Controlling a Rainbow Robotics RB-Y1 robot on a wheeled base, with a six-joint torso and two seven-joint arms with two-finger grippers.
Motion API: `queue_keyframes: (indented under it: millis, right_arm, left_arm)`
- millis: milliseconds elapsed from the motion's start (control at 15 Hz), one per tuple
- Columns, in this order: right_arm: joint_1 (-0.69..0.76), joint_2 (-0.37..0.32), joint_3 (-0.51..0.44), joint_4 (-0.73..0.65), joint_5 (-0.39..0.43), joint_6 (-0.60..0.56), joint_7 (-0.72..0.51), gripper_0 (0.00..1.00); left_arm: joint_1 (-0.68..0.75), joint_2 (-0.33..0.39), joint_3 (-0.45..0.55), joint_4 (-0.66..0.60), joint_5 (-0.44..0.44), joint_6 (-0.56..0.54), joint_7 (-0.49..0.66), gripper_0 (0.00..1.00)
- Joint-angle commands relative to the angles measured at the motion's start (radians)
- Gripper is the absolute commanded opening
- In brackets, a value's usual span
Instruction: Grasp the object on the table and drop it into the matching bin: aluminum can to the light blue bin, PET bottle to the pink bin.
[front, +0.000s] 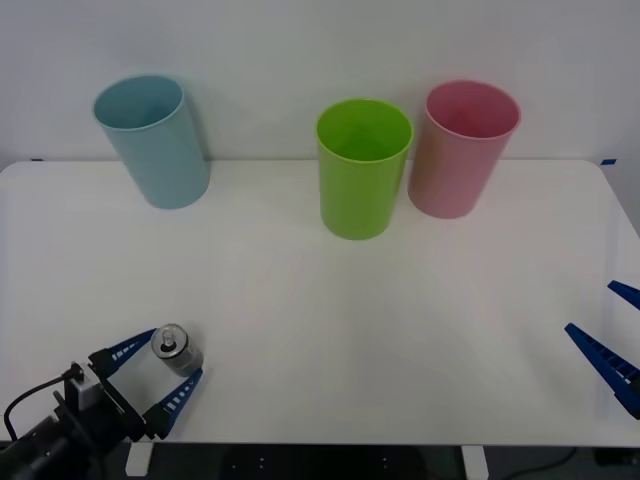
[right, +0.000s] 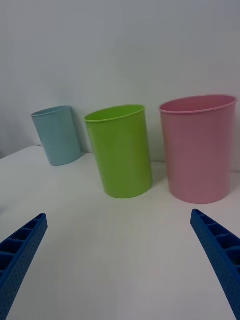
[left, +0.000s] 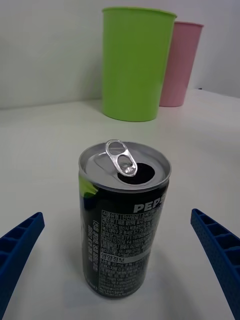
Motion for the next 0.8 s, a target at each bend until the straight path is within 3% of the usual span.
queue_keyframes:
  millis: [67,667,800]
  right_arm:
    - [0.000,0.000,0.000,0.000,0.000,0.000,0.000,1.00]
    - [0.000,0.000,0.000,0.000,0.000,0.000,0.000,1.00]
    - [0.000,0.000,0.000,0.000,0.000,0.000,0.000,1.00]
  left_arm:
    - [-0.043,-0.001,-0.006,0.043,-0.004,0.000,-0.003,1.00]
    - [-0.081,-0.004,-0.021,0.063,-0.012,0.021,0.000,1.00]
    - [-0.081,-0.004,-0.021,0.063,-0.012,0.021,0.000,0.67]
